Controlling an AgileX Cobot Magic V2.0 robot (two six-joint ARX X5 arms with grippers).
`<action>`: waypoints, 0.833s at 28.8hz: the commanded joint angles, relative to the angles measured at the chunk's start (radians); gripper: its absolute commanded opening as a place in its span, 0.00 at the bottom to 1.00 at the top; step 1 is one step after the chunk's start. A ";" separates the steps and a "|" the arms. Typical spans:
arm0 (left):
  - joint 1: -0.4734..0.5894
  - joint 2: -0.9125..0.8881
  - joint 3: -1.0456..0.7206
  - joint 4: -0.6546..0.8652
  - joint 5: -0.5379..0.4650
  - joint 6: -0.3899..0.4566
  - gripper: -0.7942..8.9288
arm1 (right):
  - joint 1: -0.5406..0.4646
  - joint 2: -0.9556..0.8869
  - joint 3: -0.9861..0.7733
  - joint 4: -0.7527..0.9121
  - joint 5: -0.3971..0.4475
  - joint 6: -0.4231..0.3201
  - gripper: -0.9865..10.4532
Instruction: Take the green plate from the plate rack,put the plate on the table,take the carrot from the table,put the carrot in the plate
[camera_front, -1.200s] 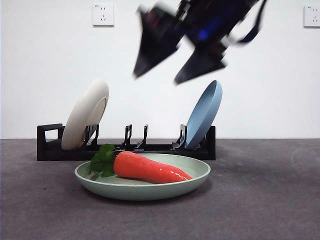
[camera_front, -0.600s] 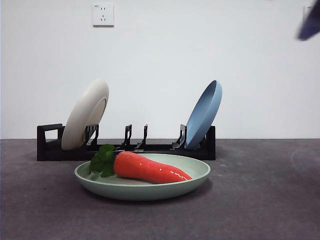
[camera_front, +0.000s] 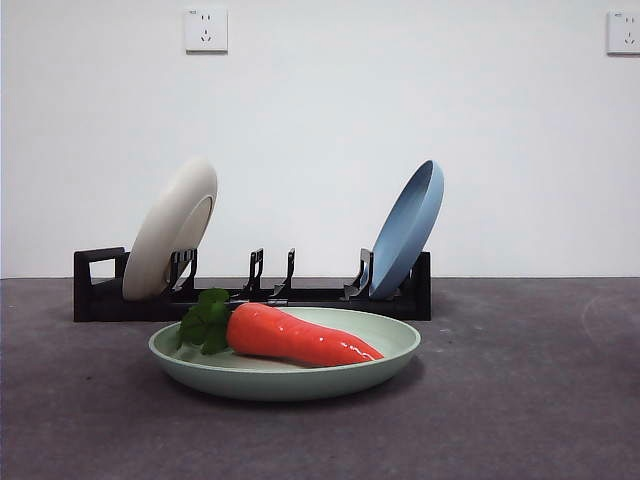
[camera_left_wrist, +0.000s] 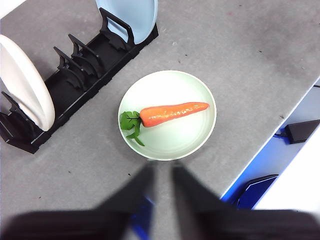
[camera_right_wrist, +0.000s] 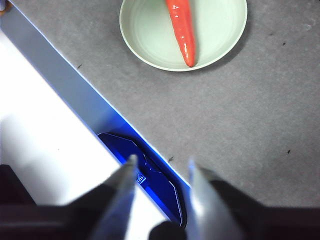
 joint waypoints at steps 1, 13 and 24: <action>0.001 0.000 -0.002 0.005 -0.005 -0.014 0.08 | 0.002 -0.004 0.000 0.006 0.000 0.010 0.09; 0.001 0.000 -0.002 0.005 -0.004 -0.014 0.08 | 0.002 -0.004 0.000 0.006 0.000 0.010 0.09; 0.219 -0.087 -0.029 0.273 0.027 0.140 0.08 | 0.002 -0.004 0.000 0.006 0.000 0.010 0.09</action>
